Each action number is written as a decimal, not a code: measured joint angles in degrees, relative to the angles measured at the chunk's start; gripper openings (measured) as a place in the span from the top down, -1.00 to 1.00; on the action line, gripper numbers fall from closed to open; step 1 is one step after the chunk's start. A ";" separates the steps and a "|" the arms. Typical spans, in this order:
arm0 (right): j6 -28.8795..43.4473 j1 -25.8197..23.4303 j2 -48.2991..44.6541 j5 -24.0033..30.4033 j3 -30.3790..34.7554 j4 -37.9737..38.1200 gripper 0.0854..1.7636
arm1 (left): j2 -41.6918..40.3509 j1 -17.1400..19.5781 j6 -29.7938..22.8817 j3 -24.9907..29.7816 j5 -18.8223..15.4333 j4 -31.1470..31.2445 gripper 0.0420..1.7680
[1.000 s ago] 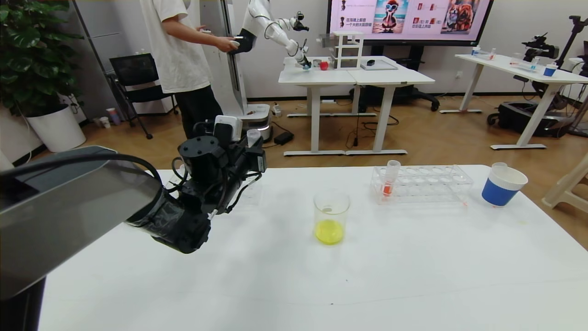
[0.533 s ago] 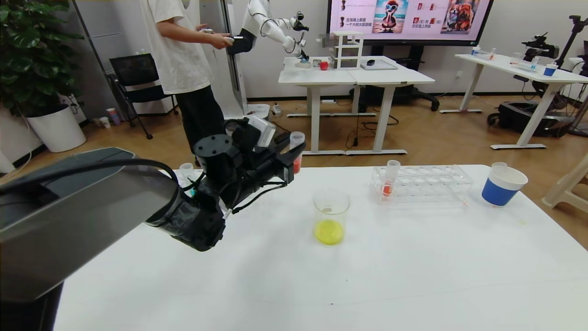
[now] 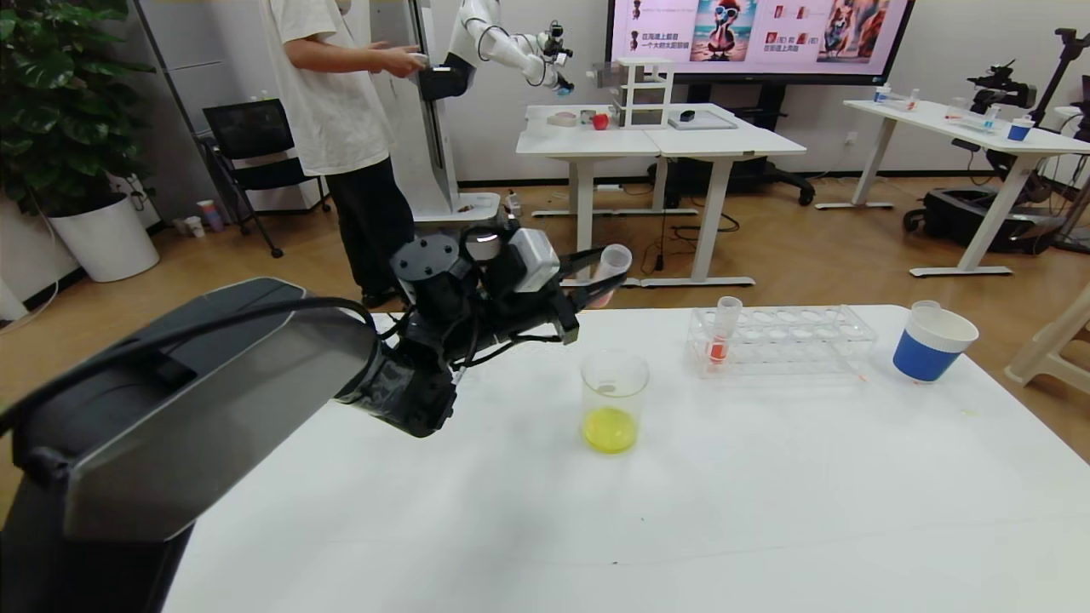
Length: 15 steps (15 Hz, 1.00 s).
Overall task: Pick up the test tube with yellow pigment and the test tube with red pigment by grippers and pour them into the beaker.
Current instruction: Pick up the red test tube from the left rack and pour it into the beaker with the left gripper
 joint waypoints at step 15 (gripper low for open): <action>0.02 0.00 0.00 0.00 0.00 0.00 -0.97 | 4.34 3.89 29.83 -2.51 -11.97 4.33 0.48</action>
